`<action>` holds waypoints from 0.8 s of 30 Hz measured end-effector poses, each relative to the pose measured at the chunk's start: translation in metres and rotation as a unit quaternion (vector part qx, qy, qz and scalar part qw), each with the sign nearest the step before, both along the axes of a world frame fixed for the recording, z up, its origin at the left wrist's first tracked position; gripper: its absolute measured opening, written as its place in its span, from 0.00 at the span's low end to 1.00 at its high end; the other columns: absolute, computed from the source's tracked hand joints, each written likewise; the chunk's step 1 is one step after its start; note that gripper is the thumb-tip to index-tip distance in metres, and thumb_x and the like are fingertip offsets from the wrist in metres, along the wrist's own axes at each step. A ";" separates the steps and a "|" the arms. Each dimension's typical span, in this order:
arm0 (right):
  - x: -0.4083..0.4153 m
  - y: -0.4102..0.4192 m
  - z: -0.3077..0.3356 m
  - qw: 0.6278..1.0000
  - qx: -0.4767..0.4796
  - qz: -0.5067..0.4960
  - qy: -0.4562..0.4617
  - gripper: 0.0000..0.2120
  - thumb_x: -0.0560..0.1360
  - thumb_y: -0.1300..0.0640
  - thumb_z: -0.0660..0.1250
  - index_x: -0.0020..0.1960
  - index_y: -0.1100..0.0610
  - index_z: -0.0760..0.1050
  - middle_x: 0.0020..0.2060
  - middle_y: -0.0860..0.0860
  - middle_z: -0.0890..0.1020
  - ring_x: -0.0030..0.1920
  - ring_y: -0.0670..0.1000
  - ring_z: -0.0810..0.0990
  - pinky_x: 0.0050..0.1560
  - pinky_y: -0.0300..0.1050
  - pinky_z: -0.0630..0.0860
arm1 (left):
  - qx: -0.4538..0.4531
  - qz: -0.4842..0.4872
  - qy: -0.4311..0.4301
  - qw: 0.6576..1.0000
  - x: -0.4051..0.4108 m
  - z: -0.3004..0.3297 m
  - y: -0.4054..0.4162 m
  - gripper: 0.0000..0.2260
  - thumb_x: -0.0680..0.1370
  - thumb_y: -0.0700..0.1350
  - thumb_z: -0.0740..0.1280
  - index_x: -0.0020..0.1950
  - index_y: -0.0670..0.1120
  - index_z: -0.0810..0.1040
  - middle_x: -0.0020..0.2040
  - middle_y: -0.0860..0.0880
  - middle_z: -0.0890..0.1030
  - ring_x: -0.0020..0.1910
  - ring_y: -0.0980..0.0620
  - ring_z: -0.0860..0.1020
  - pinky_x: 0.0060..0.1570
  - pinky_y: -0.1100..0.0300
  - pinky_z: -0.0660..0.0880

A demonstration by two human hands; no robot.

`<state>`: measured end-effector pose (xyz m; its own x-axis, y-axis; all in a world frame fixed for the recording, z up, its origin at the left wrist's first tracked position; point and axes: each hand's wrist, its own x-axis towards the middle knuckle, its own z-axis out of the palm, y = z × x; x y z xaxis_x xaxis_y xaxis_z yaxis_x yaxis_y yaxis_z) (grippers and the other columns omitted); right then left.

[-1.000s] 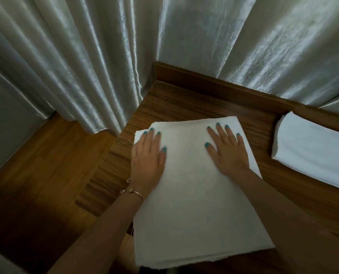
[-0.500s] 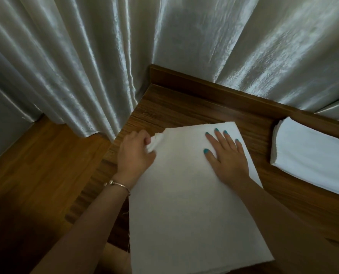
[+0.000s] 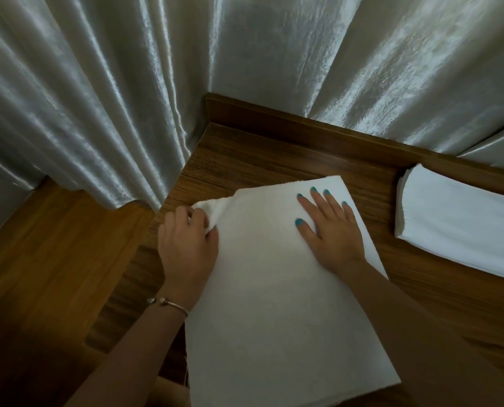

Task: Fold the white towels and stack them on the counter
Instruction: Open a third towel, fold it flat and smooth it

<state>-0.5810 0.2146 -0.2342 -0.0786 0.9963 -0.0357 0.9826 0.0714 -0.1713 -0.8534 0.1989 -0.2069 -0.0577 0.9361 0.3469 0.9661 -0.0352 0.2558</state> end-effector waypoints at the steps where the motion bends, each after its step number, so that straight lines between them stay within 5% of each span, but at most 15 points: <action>1: 0.000 0.000 0.000 1.000 0.001 0.000 0.001 0.28 0.79 0.36 0.41 0.78 0.40 0.49 0.79 0.45 0.52 0.79 0.49 0.47 0.77 0.53 0.43 | -0.004 -0.014 0.009 1.000 -0.001 0.001 0.001 0.07 0.68 0.42 0.73 0.40 0.41 0.76 0.41 0.42 0.76 0.39 0.43 0.73 0.38 0.56 0.65; 6: 0.001 0.001 -0.001 1.000 -0.002 -0.004 0.003 0.28 0.80 0.36 0.42 0.78 0.40 0.49 0.79 0.45 0.52 0.79 0.49 0.47 0.77 0.52 0.42 | -0.097 -0.166 -0.068 0.979 0.001 0.002 0.013 0.05 0.67 0.32 0.71 0.38 0.37 0.76 0.54 0.37 0.79 0.55 0.38 0.76 0.53 0.47 0.76; 8: 0.000 0.001 -0.002 1.000 -0.002 -0.005 0.005 0.27 0.80 0.36 0.42 0.78 0.40 0.49 0.79 0.45 0.52 0.79 0.49 0.47 0.77 0.52 0.42 | -0.097 -0.223 -0.103 0.964 -0.002 -0.001 0.019 0.08 0.66 0.29 0.70 0.35 0.40 0.75 0.52 0.39 0.80 0.55 0.38 0.77 0.58 0.48 0.74; 10: 0.000 0.001 -0.001 1.000 0.001 -0.004 0.010 0.27 0.80 0.36 0.43 0.78 0.40 0.49 0.79 0.45 0.52 0.79 0.49 0.47 0.77 0.53 0.43 | -0.097 -0.243 -0.130 0.956 -0.005 -0.001 0.022 0.13 0.66 0.29 0.68 0.36 0.46 0.70 0.47 0.43 0.78 0.49 0.45 0.76 0.51 0.51 0.76; 13: 0.001 0.000 -0.001 1.000 0.000 -0.004 0.010 0.27 0.80 0.36 0.42 0.78 0.40 0.49 0.79 0.45 0.52 0.79 0.49 0.47 0.78 0.53 0.43 | -0.105 -0.168 -0.169 0.966 -0.007 0.004 0.019 0.12 0.69 0.33 0.66 0.48 0.46 0.71 0.51 0.49 0.69 0.47 0.51 0.70 0.41 0.57 0.70; 16: 0.001 0.000 -0.001 1.000 0.000 -0.004 0.011 0.28 0.80 0.36 0.42 0.78 0.40 0.50 0.79 0.45 0.52 0.79 0.49 0.47 0.78 0.53 0.44 | -0.106 -0.076 -0.250 0.959 -0.008 0.009 0.019 0.19 0.70 0.35 0.68 0.58 0.48 0.73 0.55 0.51 0.64 0.50 0.54 0.68 0.47 0.64 0.68; 20: 0.001 0.000 -0.001 1.000 -0.002 -0.007 0.010 0.28 0.79 0.35 0.41 0.78 0.40 0.50 0.79 0.45 0.53 0.79 0.49 0.47 0.78 0.54 0.44 | -0.117 0.027 -0.303 0.946 -0.019 0.013 0.026 0.15 0.71 0.34 0.68 0.55 0.45 0.78 0.60 0.48 0.65 0.56 0.52 0.69 0.58 0.66 0.65; 24: -0.001 0.000 -0.001 1.000 -0.002 -0.009 0.010 0.28 0.79 0.35 0.41 0.78 0.40 0.50 0.79 0.44 0.53 0.79 0.49 0.47 0.78 0.54 0.45 | -0.125 0.107 -0.232 0.959 -0.022 0.015 0.027 0.13 0.72 0.36 0.67 0.57 0.43 0.77 0.65 0.43 0.67 0.63 0.44 0.69 0.63 0.58 0.65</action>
<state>-0.5816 0.2150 -0.2349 -0.0616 0.9973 -0.0393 0.9802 0.0530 -0.1908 -0.8755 0.2258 -0.1923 -0.3522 0.9359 0.0037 0.7242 0.2700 0.6346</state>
